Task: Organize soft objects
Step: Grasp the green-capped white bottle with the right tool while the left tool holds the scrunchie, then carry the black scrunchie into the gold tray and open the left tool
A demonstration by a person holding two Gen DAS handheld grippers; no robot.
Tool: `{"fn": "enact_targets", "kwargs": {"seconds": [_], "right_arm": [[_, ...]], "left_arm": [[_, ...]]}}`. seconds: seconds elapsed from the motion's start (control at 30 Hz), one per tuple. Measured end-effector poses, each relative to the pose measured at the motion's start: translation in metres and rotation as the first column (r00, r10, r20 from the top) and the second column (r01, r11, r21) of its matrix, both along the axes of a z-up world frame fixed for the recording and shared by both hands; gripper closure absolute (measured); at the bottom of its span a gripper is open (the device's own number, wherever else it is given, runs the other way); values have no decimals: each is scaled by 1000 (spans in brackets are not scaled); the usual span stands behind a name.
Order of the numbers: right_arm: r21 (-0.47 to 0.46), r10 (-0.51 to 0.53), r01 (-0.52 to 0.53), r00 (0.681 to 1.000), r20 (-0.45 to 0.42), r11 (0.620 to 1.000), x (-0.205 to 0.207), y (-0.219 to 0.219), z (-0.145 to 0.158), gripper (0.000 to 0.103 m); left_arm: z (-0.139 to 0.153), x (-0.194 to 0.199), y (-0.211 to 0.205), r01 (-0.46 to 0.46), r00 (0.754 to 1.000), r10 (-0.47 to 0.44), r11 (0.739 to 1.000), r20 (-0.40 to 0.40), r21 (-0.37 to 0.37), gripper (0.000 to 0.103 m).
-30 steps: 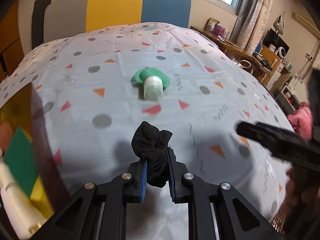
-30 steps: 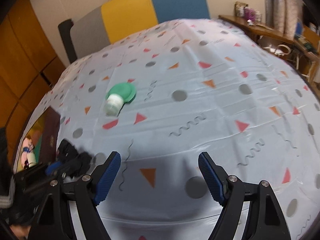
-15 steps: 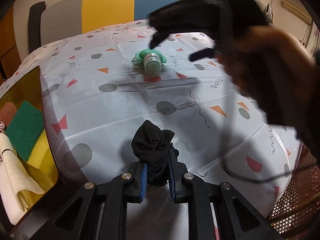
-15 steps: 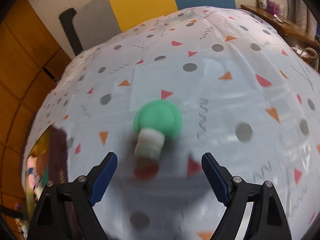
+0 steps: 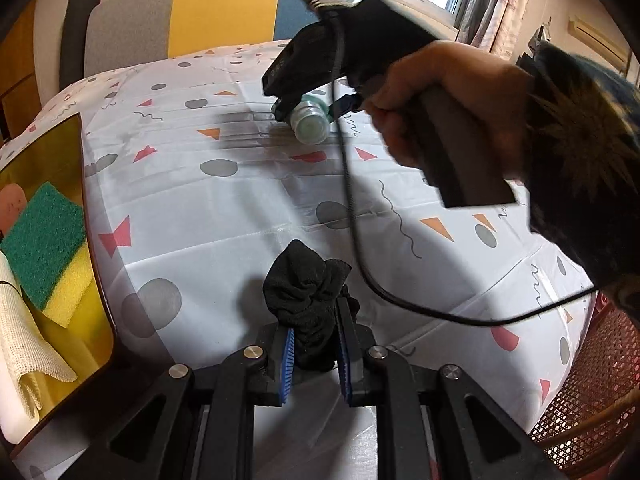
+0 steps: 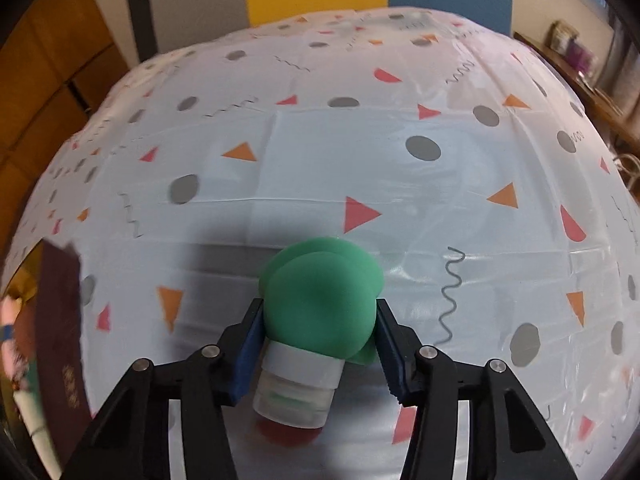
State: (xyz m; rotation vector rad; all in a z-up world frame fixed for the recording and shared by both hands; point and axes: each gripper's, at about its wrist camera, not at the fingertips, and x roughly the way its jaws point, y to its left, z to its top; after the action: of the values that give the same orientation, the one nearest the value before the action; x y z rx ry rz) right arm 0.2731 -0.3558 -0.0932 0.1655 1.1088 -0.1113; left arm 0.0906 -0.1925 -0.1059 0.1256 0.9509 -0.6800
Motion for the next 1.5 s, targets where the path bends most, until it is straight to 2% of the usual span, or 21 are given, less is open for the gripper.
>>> {"fn": "enact_targets", "kwargs": {"seconds": [0.1, 0.23, 0.3, 0.5, 0.87, 1.2, 1.5], "right_arm": [[-34, 55, -54, 998, 36, 998, -26, 3, 14, 50], [-27, 89, -88, 995, 54, 996, -79, -3, 26, 49], [-14, 88, -88, 995, 45, 996, -102, -6, 24, 49], [-72, 86, -86, 996, -2, 994, -161, -7, -3, 49], [-3, 36, -36, 993, 111, 999, -186, -22, -11, 49], [-23, 55, -53, 991, 119, 998, -181, -16, -13, 49], [-45, 64, -59, 991, 118, 997, -181, -13, -13, 49]], "left_arm": [[0, -2, 0, -1, 1000, 1, 1000, 7, 4, 86], [0, 0, -2, -6, 1000, 6, 1000, 12, 9, 86], [1, -1, -3, -8, 1000, 7, 1000, 20, 18, 86], [12, -11, -9, -10, 999, 8, 999, 49, 38, 87], [61, -37, 0, -10, 994, 9, 1000, 110, 6, 86], [99, -51, 22, -54, 985, 58, 998, 165, -28, 86], [114, -52, 56, -138, 971, 144, 989, 192, -45, 86]]}}
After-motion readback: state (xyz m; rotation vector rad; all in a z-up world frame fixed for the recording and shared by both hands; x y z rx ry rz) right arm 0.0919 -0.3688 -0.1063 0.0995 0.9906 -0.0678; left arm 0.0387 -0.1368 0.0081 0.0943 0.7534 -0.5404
